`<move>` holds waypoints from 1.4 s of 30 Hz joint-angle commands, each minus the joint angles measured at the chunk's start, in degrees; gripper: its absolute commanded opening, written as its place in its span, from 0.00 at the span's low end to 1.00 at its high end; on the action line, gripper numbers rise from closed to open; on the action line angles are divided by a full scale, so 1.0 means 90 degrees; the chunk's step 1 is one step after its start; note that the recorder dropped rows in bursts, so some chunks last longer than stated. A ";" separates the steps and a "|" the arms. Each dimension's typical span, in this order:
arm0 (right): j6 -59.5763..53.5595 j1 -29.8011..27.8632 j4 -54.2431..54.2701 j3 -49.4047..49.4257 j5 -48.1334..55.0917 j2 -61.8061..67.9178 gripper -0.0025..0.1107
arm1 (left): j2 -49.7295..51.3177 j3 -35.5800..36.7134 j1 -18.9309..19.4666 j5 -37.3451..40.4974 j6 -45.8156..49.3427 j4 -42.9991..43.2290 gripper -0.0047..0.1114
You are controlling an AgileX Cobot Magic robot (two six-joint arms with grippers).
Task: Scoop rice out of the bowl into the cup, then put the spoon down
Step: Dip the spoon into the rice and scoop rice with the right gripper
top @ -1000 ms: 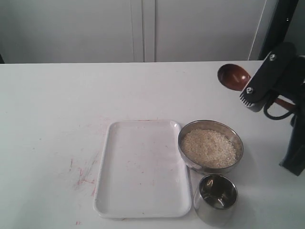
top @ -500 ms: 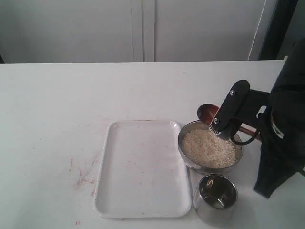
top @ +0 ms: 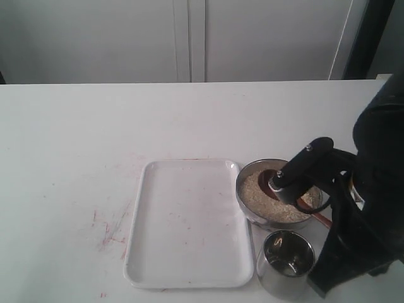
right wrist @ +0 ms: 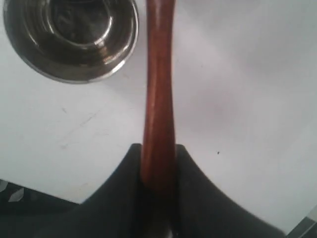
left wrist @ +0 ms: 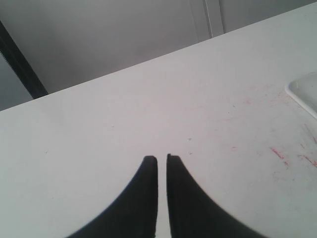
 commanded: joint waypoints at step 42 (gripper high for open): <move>-0.1426 0.0030 -0.4246 -0.0302 0.0018 0.1697 0.02 | 0.0006 -0.0040 -0.0045 -0.0038 -0.0009 -0.0055 0.16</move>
